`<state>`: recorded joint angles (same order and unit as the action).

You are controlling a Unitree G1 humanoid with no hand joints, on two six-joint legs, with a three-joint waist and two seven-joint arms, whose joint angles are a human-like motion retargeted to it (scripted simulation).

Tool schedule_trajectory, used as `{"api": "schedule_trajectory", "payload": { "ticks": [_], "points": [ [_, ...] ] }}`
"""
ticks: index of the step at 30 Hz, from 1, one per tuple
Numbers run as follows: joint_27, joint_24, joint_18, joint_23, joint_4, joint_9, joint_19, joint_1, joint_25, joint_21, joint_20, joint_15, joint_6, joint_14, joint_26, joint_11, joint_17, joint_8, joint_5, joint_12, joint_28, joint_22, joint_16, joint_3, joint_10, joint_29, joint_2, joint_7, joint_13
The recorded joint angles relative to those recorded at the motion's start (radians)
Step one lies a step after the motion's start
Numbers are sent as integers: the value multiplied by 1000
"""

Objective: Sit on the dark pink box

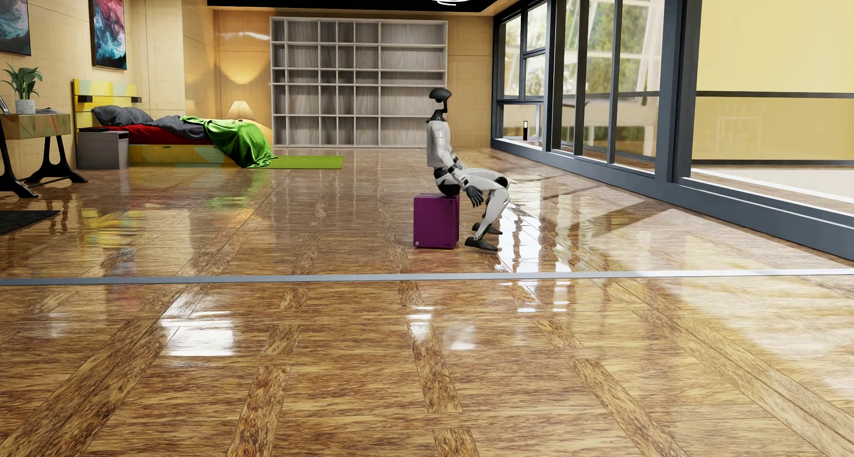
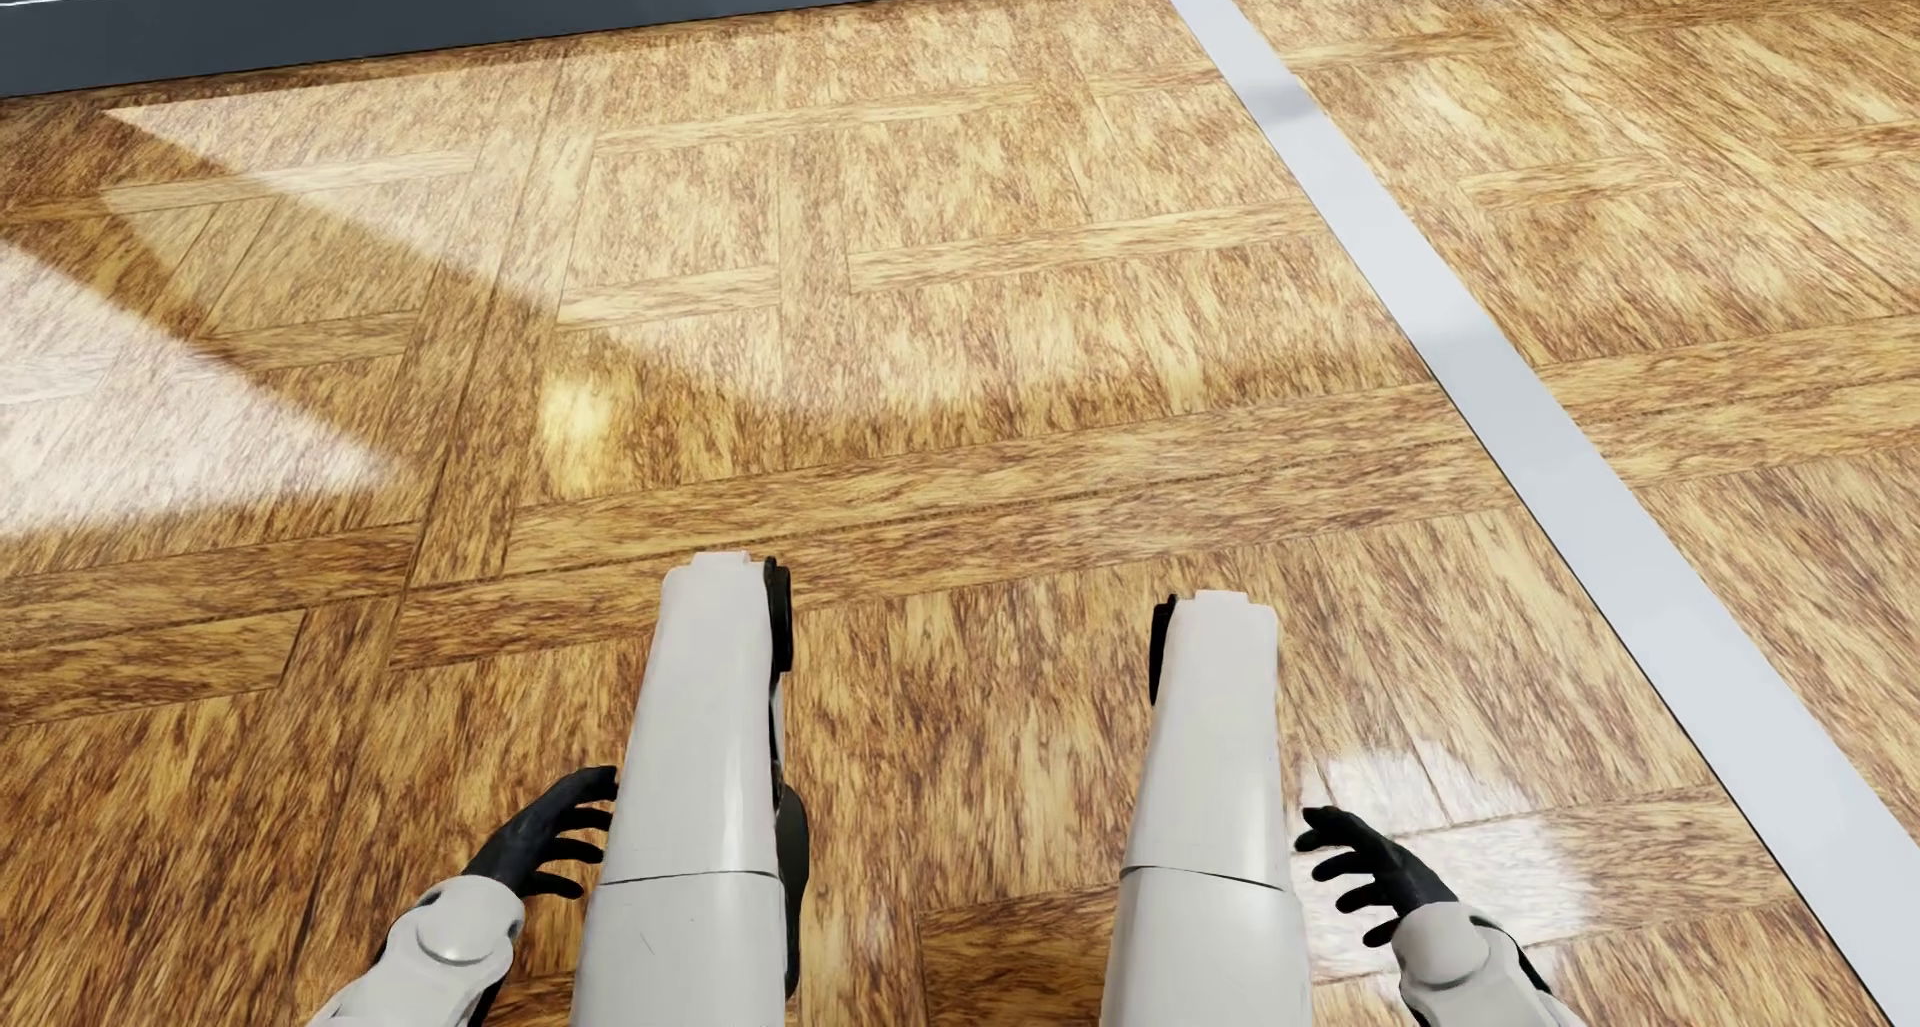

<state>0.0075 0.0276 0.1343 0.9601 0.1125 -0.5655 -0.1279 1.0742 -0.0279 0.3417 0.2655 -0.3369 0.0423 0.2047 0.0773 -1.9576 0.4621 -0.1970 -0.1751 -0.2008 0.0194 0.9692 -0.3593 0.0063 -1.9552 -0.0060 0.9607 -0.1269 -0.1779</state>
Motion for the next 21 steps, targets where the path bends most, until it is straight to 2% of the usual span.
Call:
{"api": "schedule_trajectory", "payload": {
  "ticks": [1, 2, 3, 4, 6, 8, 10, 13, 15, 21],
  "points": [
    [-2, 50, -2, 65, -1, 1, 0, -5, -40, 0, 4, 0, 1, -1, -4, -1, 1, 1, -2, 14, -54, 79, 8, 2, 2, 68, -5, 2, 21],
    [-18, 105, -1, 115, -3, 5, 0, -10, -106, 1, 7, 0, 2, -1, 2, 1, -2, 3, -5, 35, -93, 145, 21, 3, 3, 121, -9, 4, 46],
    [-35, 150, -3, 154, -5, 11, 0, -14, -172, -3, 7, -1, 2, -1, 6, 0, -12, 5, -9, 60, -118, 202, 37, 3, 4, 167, -11, 7, 73],
    [-33, 179, -2, 184, -5, 13, 0, -18, -205, -9, 2, -1, 2, -2, 0, 1, -25, 6, -12, 88, -141, 237, 52, 4, 6, 192, -13, 8, 97],
    [-27, 193, 0, 206, -7, 18, 2, -25, -199, -43, -25, -3, 2, -1, -1, -1, -50, 7, -15, 155, -156, 261, 77, 4, 8, 189, -15, 10, 151],
    [-30, 191, 3, 173, -10, 23, 1, -30, -160, -89, -47, -2, 2, -2, 7, -3, -69, 5, -18, 211, -167, 236, 93, 6, 10, 163, -13, 10, 204],
    [-35, 199, 2, 114, -14, 25, 2, -36, -138, -106, -51, -1, 3, -5, 13, -4, -74, 3, -19, 239, -194, 196, 103, 7, 12, 169, -14, 10, 236],
    [-61, 207, 2, 38, -22, 26, 4, -47, -159, -85, -32, 1, 3, -9, 25, -5, -60, -1, -20, 233, -212, 147, 110, 6, 16, 199, -19, 10, 235],
    [-71, 202, -2, 34, -26, 25, 7, -52, -187, -56, -13, 3, 7, -10, 29, -4, -55, -1, -16, 207, -189, 145, 113, 5, 18, 181, -22, 11, 202],
    [-55, 183, -6, 76, -29, 5, 7, -66, -174, -27, 27, -4, 12, -9, 27, -6, -54, -3, -14, 149, -158, 126, 100, -1, 19, 123, -30, 13, 127]
  ]
}}
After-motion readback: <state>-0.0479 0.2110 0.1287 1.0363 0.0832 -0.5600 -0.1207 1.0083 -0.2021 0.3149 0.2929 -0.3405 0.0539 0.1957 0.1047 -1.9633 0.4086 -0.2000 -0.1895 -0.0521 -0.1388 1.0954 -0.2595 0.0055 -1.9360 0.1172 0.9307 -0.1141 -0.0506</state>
